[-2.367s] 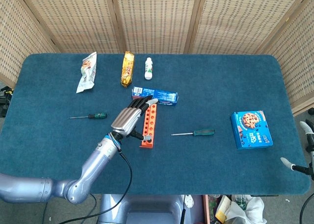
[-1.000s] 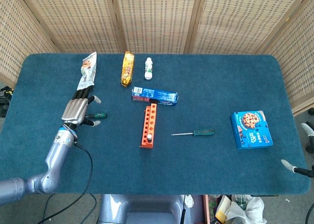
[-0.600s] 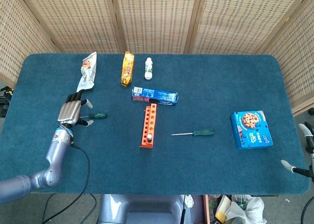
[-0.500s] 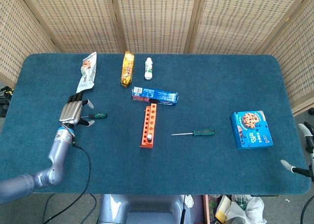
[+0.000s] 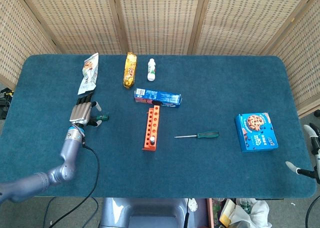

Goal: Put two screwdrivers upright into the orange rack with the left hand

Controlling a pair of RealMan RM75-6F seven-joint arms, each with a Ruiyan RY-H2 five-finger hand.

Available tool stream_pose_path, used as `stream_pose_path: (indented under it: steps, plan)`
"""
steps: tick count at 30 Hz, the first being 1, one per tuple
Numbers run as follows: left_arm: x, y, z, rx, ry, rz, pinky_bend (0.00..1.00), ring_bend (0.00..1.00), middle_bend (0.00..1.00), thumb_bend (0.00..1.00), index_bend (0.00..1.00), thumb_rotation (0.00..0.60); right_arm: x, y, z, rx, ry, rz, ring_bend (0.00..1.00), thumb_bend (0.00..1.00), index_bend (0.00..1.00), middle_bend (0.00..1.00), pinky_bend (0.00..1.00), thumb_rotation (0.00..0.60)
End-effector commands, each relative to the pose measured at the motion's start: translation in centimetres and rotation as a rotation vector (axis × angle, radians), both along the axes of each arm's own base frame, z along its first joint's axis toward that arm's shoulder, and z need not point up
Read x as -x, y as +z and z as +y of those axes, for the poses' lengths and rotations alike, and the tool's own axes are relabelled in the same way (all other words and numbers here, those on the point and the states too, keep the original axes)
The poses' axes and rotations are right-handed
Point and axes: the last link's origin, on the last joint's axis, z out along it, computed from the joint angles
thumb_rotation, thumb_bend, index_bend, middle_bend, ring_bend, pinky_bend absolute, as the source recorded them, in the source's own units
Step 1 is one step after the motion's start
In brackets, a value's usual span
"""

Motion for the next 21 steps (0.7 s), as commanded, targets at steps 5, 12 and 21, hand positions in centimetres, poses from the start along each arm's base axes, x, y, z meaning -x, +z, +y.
stream_pose_path:
  steps: [5,12,21]
  plan:
    - [0.3,-0.8,0.2,0.018,0.029,0.014,0.0,0.0,0.0,0.29,0.43,0.6,0.0,-0.1,-0.1,-0.006,-0.005,-0.007,0.0,0.0,0.0,0.0,0.0,0.6]
    - [0.8,-1.1,0.4,0.019,0.056,0.02,0.0,0.0,0.0,0.29,0.43,0.6,0.0,-0.1,-0.3,-0.006,-0.01,-0.005,0.0,0.0,0.0,0.0,0.0,0.6]
    - [0.6,-1.8,0.7,0.033,0.064,-0.002,0.0,0.0,0.0,0.3,0.44,0.6,-0.1,-0.2,-0.3,-0.006,-0.014,-0.005,0.0,0.0,0.0,0.0,0.0,0.6]
